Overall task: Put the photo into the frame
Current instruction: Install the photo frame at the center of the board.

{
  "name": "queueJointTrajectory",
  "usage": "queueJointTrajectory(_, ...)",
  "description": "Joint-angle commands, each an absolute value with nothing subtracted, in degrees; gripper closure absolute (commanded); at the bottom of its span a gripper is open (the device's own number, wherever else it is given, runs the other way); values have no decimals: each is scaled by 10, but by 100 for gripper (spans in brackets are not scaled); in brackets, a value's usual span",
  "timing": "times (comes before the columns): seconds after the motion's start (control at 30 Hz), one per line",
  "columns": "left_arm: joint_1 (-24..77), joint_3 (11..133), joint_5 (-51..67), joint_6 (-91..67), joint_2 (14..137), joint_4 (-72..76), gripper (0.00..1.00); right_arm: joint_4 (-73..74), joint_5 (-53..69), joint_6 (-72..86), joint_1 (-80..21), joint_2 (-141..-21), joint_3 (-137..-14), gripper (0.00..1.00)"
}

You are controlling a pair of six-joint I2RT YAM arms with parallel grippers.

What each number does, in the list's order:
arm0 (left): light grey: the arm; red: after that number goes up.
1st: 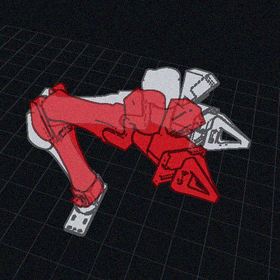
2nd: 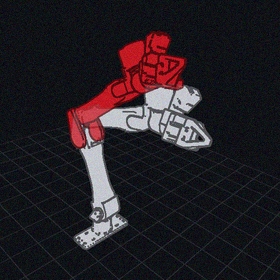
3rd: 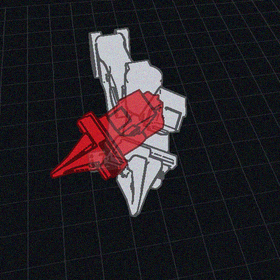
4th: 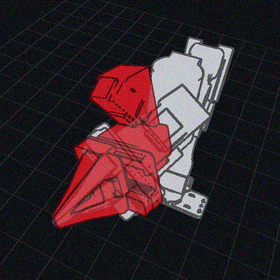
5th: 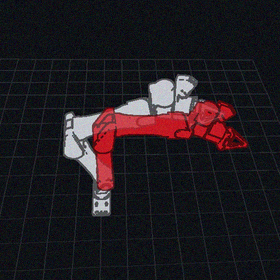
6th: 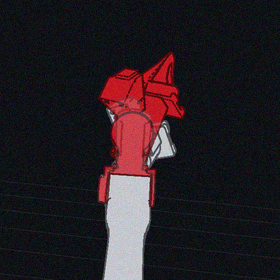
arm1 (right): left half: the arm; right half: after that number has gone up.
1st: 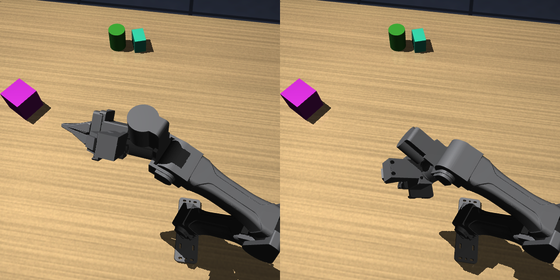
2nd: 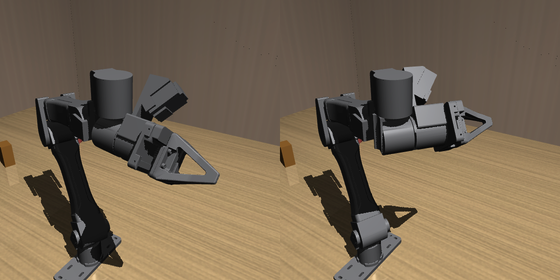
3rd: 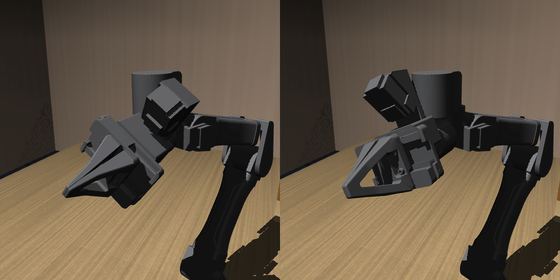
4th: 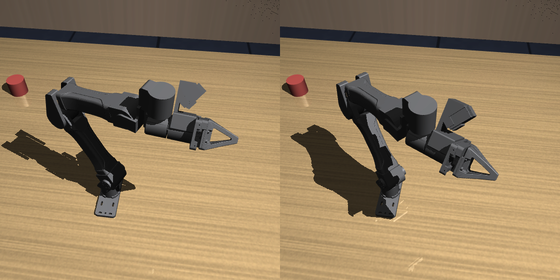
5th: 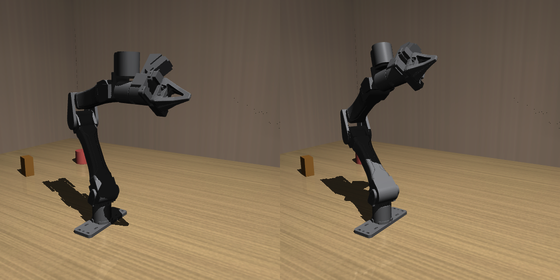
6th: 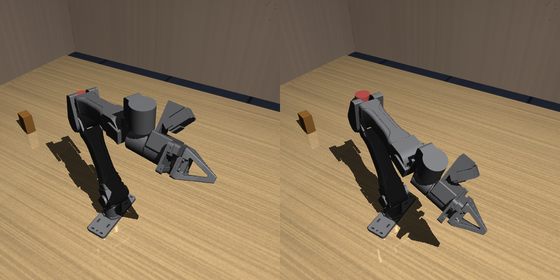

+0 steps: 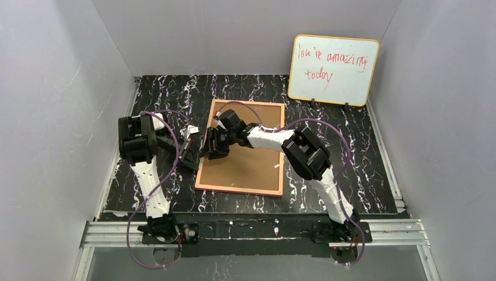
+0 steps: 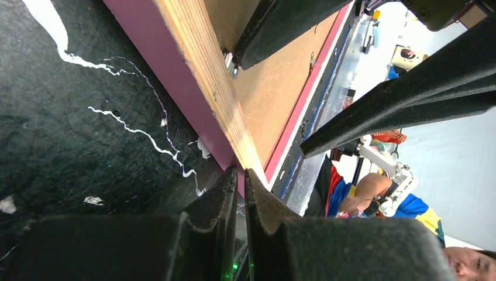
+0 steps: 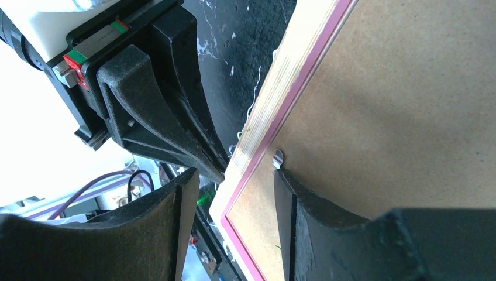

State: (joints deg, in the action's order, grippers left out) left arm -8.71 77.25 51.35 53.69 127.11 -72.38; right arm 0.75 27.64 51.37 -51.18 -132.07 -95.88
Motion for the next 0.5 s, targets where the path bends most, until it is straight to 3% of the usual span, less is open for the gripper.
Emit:
queueJointTrajectory(0.0, -81, 762, 489, 548, 1272, -693, 93, 33, 284, 485, -518, -1342, -985, 41)
queueJointTrajectory(0.47, -80, 758, 482, 544, 1267, -688, 93, 66, 256, 447, -487, -1327, -995, 41)
